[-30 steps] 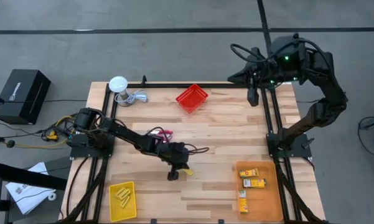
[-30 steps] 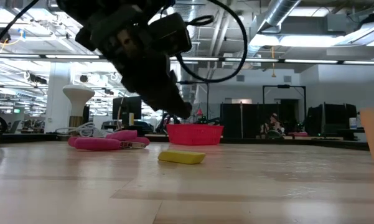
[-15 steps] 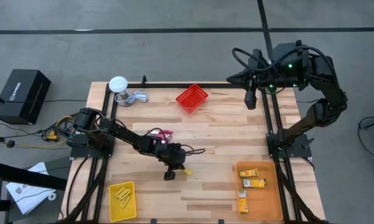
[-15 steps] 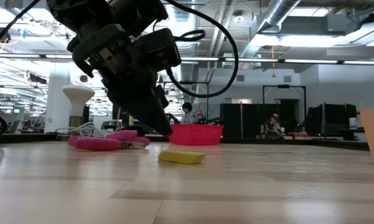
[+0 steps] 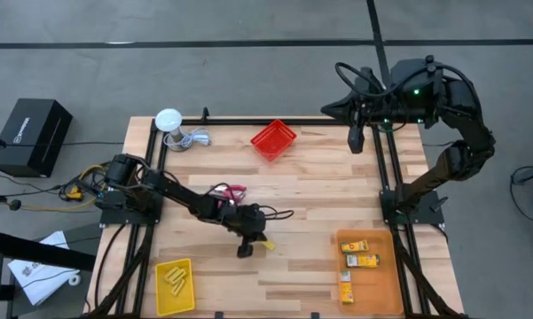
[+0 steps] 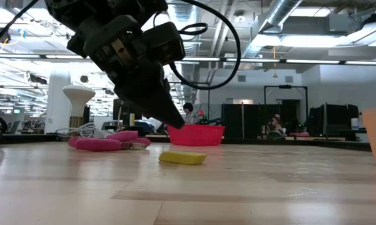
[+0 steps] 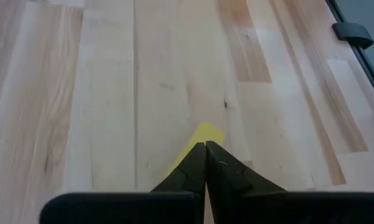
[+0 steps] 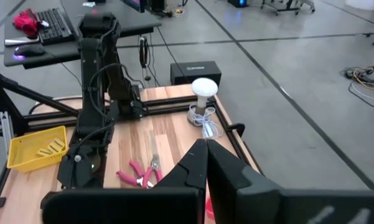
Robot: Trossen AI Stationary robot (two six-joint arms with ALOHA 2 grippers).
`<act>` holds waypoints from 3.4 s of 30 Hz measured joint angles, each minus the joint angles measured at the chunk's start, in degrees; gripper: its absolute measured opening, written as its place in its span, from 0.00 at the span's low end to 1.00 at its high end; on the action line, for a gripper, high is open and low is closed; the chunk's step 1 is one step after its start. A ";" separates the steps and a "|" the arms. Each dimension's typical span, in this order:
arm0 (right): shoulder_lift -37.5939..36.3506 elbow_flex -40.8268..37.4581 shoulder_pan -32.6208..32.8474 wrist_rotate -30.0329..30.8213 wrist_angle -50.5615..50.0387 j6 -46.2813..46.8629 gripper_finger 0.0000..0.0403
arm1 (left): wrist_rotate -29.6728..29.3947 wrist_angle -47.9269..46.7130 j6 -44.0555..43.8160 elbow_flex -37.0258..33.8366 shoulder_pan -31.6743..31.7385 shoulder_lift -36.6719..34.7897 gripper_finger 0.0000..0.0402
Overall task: Pick & Place School Supplies
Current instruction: Put the yellow eraser into the yellow bin
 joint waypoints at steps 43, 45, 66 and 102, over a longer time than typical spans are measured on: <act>0.02 0.00 -0.02 -0.01 2.12 0.37 0.00 | -1.06 9.14 -8.21 -5.90 -1.62 4.48 0.00; 0.02 0.00 -0.02 -0.01 2.22 0.39 0.00 | -1.34 10.22 -9.25 -7.09 -1.60 4.39 0.00; 0.02 0.00 2.64 -0.03 2.97 -0.78 0.00 | 2.79 11.21 -14.50 -12.01 -1.98 -0.21 0.00; 0.00 -0.02 2.58 -4.19 6.07 -1.03 0.23 | 12.16 -32.75 44.88 18.15 7.00 0.05 0.47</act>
